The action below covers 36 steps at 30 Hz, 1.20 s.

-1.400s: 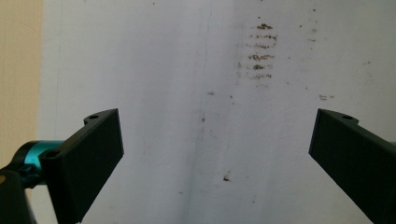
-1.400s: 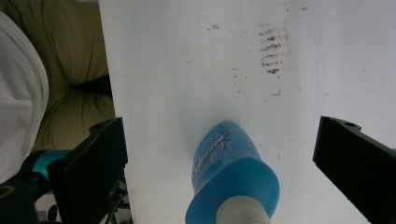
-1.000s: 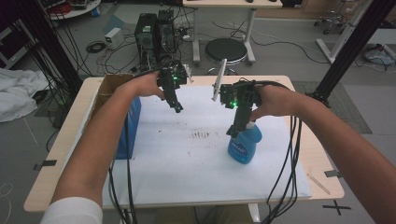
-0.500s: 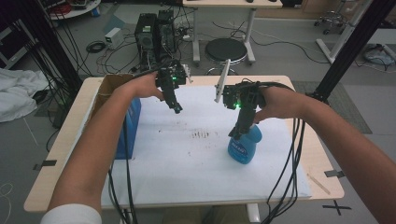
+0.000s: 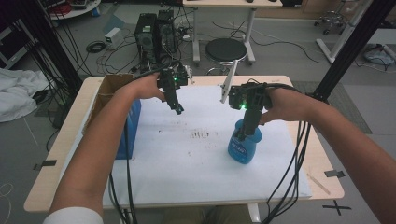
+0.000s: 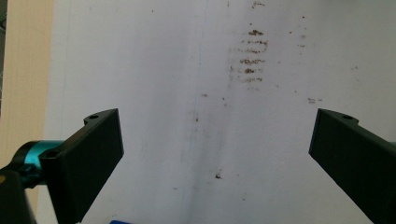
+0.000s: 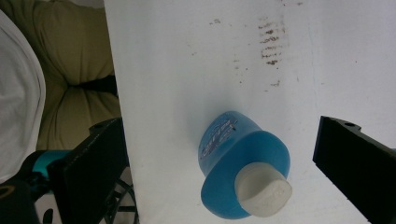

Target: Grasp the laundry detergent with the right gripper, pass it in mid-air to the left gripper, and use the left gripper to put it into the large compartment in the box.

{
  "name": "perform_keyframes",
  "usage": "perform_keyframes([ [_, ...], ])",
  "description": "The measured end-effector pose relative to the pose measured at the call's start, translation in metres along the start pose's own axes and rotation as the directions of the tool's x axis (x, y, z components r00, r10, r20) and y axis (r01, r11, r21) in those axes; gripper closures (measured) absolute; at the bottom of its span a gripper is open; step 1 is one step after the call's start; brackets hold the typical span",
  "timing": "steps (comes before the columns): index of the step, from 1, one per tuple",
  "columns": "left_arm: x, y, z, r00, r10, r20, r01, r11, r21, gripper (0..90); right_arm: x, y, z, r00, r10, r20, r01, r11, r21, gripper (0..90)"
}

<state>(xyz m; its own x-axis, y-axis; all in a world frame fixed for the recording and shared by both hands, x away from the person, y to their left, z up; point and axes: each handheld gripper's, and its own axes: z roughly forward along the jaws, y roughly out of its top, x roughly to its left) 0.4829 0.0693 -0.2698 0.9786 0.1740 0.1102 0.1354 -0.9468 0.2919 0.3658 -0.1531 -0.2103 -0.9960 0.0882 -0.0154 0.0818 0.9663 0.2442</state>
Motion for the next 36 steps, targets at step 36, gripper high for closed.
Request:
perform_keyframes([
  [36, 0.002, -0.003, 0.004, 0.9998, -0.017, -0.005, 0.017, 0.9999, 0.002, 2.9, -0.017, -0.100, -0.015, 0.9787, 0.189, 0.081, -0.191, 0.981, 0.019, 2.0],
])
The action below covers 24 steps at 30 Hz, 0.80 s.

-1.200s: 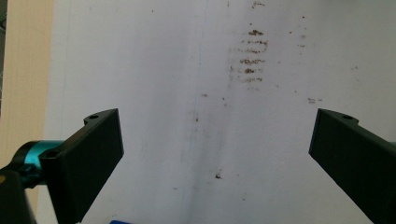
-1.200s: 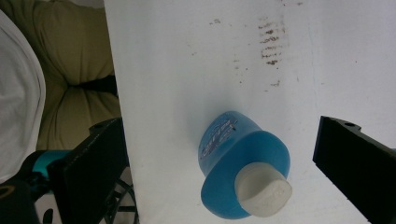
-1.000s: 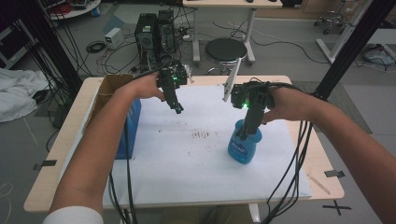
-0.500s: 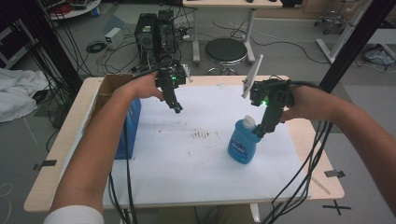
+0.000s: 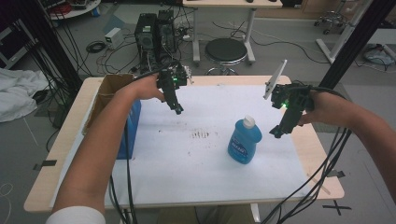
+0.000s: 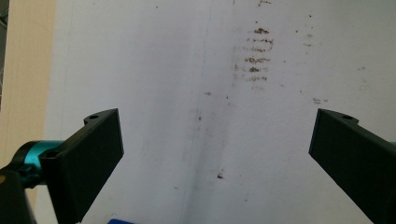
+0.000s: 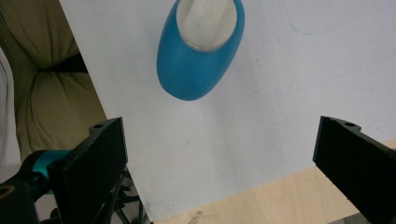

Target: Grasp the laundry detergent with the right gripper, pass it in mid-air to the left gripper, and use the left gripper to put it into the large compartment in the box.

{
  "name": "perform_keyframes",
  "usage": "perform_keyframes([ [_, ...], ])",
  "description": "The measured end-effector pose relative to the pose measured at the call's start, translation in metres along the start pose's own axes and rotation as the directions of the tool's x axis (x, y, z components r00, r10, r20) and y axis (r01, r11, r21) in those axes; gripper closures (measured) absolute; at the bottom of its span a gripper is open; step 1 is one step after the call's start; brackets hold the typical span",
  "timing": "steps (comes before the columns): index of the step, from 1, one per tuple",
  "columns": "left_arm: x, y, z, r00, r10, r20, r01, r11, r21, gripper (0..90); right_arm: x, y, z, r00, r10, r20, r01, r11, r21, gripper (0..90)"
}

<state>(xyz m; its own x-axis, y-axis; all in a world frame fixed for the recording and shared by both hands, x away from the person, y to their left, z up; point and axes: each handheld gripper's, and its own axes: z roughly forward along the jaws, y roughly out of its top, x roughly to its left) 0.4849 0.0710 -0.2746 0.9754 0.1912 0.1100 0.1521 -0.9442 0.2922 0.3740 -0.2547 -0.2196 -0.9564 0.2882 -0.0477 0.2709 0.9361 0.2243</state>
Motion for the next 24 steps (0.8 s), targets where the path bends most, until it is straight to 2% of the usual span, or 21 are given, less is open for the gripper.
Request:
perform_keyframes([
  [9, -0.001, 0.001, 0.001, 1.0000, 0.001, -0.002, -0.001, 1.0000, 0.005, 2.9, -0.003, -0.015, 0.010, 0.9984, 0.056, -0.009, -0.056, 0.998, -0.004, 2.0],
  [15, -0.001, 0.001, 0.002, 1.0000, 0.005, -0.005, -0.005, 1.0000, 0.007, 2.9, -0.001, -0.026, 0.019, 0.9921, 0.116, -0.048, -0.117, 0.993, -0.026, 1.9],
  [17, -0.002, 0.001, 0.003, 1.0000, -0.001, -0.004, 0.001, 1.0000, 0.005, 2.9, -0.001, -0.027, 0.019, 0.9910, 0.123, -0.053, -0.125, 0.992, -0.031, 2.0],
  [18, -0.002, 0.002, 0.003, 1.0000, 0.002, -0.003, -0.002, 1.0000, 0.004, 2.9, 0.001, -0.029, 0.021, 0.9874, 0.149, -0.054, -0.151, 0.988, -0.031, 1.9],
  [22, -0.003, 0.004, 0.003, 1.0000, 0.004, -0.004, -0.004, 1.0000, 0.003, 2.9, 0.004, -0.032, 0.026, 0.9795, 0.195, -0.050, -0.196, 0.980, -0.020, 2.0],
  [23, -0.003, 0.004, 0.003, 1.0000, 0.005, -0.009, -0.005, 1.0000, 0.000, 2.9, 0.004, -0.032, 0.027, 0.9745, 0.220, -0.044, -0.221, 0.975, -0.017, 1.9],
  [24, -0.003, 0.004, 0.003, 1.0000, 0.005, -0.009, -0.005, 1.0000, 0.000, 2.9, 0.004, -0.032, 0.027, 0.9745, 0.220, -0.044, -0.221, 0.975, -0.017, 1.9],
])
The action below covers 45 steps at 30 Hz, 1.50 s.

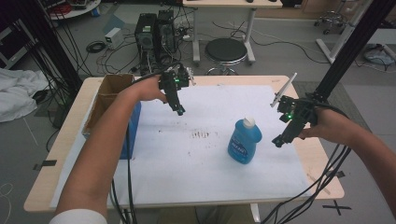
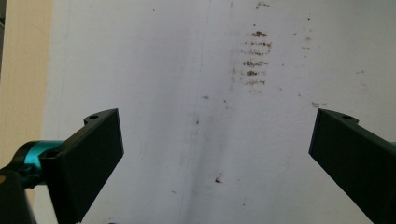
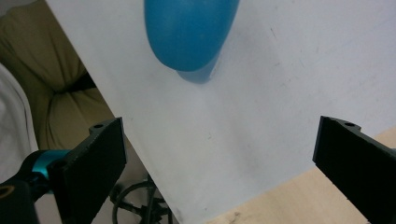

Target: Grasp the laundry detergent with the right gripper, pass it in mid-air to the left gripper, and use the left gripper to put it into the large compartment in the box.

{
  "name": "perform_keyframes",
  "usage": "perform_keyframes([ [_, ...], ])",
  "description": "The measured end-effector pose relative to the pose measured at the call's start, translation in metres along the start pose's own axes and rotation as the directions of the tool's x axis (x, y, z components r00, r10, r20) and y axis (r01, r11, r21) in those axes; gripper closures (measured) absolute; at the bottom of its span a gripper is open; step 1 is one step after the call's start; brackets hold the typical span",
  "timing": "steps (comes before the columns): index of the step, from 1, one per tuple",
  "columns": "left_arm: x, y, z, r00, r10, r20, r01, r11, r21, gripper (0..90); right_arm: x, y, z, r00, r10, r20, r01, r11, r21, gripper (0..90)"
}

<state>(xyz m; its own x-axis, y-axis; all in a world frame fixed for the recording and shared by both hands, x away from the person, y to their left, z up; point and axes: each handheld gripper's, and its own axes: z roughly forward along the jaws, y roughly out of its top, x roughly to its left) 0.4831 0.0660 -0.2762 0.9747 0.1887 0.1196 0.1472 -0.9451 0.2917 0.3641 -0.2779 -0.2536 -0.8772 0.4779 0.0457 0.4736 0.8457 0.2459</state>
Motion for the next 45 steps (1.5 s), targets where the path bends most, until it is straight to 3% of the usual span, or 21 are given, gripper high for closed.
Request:
perform_keyframes([
  [2, -0.001, 0.000, -0.001, 1.0000, -0.006, 0.001, 0.006, 1.0000, -0.004, 2.9, 0.001, -0.002, 0.005, 0.9985, 0.054, 0.000, -0.054, 0.999, 0.005, 2.0],
  [7, -0.001, -0.002, 0.000, 1.0000, -0.001, -0.003, 0.001, 1.0000, -0.004, 2.9, 0.004, -0.004, 0.014, 0.9930, 0.118, -0.010, -0.118, 0.993, -0.019, 2.0],
  [12, -0.002, -0.004, 0.002, 1.0000, -0.006, 0.007, 0.006, 0.9999, -0.010, 2.9, 0.007, -0.011, 0.021, 0.9847, 0.169, -0.044, -0.172, 0.980, -0.101, 2.0],
  [19, -0.002, -0.005, 0.005, 0.9999, -0.007, 0.013, 0.007, 0.9999, -0.011, 2.9, 0.012, -0.021, 0.034, 0.9794, 0.198, -0.038, -0.202, 0.956, -0.212, 1.9],
  [25, -0.002, -0.005, 0.006, 0.9999, -0.002, 0.014, 0.003, 1.0000, -0.009, 2.9, 0.015, -0.031, 0.043, 0.9772, 0.209, -0.038, -0.210, 0.920, -0.331, 1.9],
  [30, -0.003, -0.005, 0.007, 0.9999, -0.003, 0.014, 0.003, 1.0000, -0.008, 2.9, 0.019, -0.034, 0.050, 0.9770, 0.211, -0.030, -0.207, 0.904, -0.373, 1.9],
  [31, -0.003, -0.005, 0.007, 0.9999, 0.003, 0.013, -0.003, 1.0000, -0.007, 2.9, 0.019, -0.036, 0.052, 0.9766, 0.212, -0.034, -0.208, 0.895, -0.395, 2.0],
  [37, -0.004, -0.005, 0.007, 0.9999, 0.004, 0.014, -0.004, 1.0000, -0.003, 2.9, 0.022, -0.043, 0.061, 0.9757, 0.214, -0.047, -0.212, 0.868, -0.449, 2.0],
  [42, -0.004, -0.005, 0.008, 0.9999, 0.004, 0.015, -0.004, 1.0000, 0.000, 2.9, 0.025, -0.049, 0.070, 0.9736, 0.222, -0.052, -0.218, 0.839, -0.499, 1.9],
  [43, -0.004, -0.005, 0.008, 0.9999, 0.008, 0.014, -0.008, 1.0000, 0.000, 2.9, 0.025, -0.050, 0.072, 0.9738, 0.221, -0.055, -0.217, 0.829, -0.516, 1.9],
  [45, -0.004, -0.005, 0.008, 0.9999, 0.007, 0.014, -0.007, 1.0000, -0.001, 2.9, 0.027, -0.051, 0.074, 0.9739, 0.220, -0.055, -0.215, 0.820, -0.531, 1.9],
])
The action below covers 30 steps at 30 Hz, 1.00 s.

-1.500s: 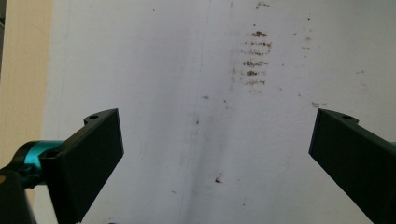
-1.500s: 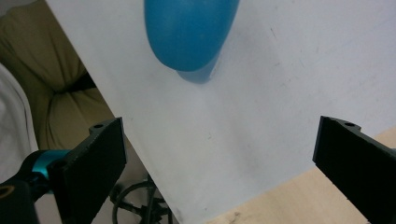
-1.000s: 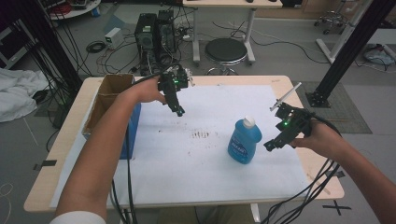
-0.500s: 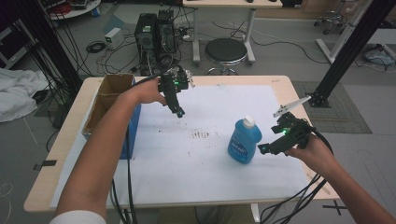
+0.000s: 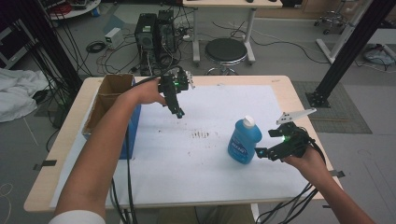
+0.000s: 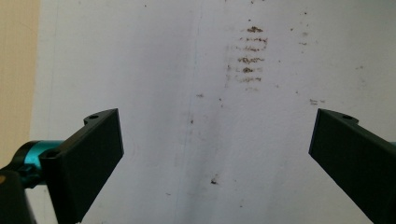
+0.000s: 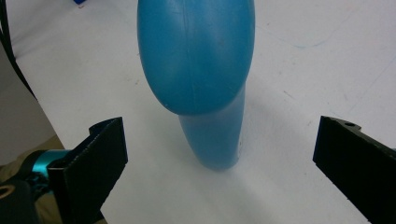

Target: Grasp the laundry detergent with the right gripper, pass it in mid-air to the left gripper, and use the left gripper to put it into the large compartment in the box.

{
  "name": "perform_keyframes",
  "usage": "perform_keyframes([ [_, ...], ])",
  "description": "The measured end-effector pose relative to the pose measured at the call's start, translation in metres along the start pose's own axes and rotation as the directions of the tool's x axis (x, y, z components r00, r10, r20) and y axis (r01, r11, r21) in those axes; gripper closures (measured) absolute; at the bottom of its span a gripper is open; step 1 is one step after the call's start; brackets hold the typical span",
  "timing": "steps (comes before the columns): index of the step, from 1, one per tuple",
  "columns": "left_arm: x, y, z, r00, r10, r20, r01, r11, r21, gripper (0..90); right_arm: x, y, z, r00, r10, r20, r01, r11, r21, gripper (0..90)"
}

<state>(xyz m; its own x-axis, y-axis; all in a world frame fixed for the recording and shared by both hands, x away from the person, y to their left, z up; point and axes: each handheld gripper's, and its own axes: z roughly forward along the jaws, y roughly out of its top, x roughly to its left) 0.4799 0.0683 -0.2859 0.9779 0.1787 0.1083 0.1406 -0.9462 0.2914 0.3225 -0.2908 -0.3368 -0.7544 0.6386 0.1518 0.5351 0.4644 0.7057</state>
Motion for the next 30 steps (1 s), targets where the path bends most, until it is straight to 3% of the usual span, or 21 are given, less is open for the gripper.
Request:
perform_keyframes([
  [17, 0.000, -0.002, 0.001, 1.0000, -0.009, 0.002, 0.009, 0.9999, 0.004, 2.9, 0.005, -0.011, 0.025, 0.9991, -0.012, 0.042, 0.016, 0.995, -0.094, 2.0],
  [30, 0.000, -0.002, 0.003, 0.9999, -0.012, 0.007, 0.012, 0.9999, 0.003, 2.9, 0.010, -0.016, 0.046, 0.9989, 0.003, 0.046, 0.004, 0.989, -0.149, 2.0],
])
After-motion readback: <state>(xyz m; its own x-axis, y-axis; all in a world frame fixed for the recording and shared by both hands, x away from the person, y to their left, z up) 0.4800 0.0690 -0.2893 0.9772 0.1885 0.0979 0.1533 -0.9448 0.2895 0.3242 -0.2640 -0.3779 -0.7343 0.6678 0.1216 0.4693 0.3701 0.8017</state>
